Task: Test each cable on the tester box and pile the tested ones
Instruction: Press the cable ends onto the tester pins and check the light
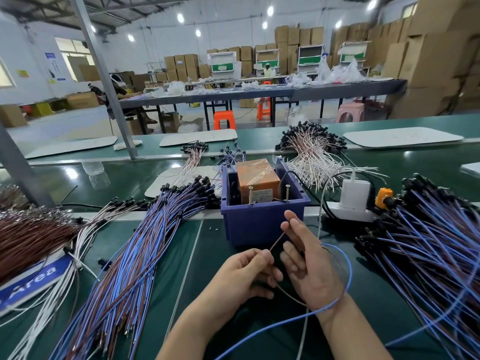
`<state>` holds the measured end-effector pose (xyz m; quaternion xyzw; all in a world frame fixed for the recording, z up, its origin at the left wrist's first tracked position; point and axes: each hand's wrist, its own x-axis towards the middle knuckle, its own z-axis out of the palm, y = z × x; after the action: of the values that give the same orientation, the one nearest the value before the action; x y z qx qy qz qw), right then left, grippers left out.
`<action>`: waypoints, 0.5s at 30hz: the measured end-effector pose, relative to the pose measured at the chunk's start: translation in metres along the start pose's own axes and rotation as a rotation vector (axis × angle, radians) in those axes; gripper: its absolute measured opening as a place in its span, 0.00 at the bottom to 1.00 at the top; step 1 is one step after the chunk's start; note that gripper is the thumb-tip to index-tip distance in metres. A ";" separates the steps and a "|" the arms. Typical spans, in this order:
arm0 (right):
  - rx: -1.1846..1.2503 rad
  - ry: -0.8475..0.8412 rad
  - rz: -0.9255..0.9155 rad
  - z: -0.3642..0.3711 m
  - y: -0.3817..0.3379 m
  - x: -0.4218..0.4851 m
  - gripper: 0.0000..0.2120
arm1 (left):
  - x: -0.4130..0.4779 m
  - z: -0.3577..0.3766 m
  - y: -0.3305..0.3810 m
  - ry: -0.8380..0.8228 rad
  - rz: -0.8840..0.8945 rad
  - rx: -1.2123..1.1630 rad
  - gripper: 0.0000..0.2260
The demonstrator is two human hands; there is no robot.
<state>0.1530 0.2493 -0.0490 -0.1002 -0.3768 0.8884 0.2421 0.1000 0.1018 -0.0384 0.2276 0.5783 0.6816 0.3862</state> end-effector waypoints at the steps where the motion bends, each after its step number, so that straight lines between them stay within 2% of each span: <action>1: 0.006 0.005 0.004 0.001 -0.001 0.000 0.14 | 0.000 0.000 0.000 0.000 -0.006 0.002 0.11; 8: 0.081 0.060 0.015 0.004 -0.005 -0.001 0.09 | -0.002 0.000 0.002 -0.002 -0.065 -0.025 0.14; 15: 0.170 0.138 -0.049 -0.004 -0.014 0.002 0.07 | -0.021 -0.011 0.014 -0.357 -0.322 0.083 0.12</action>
<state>0.1574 0.2611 -0.0419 -0.1308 -0.2847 0.9021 0.2967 0.1003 0.0776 -0.0248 0.2652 0.5572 0.5358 0.5763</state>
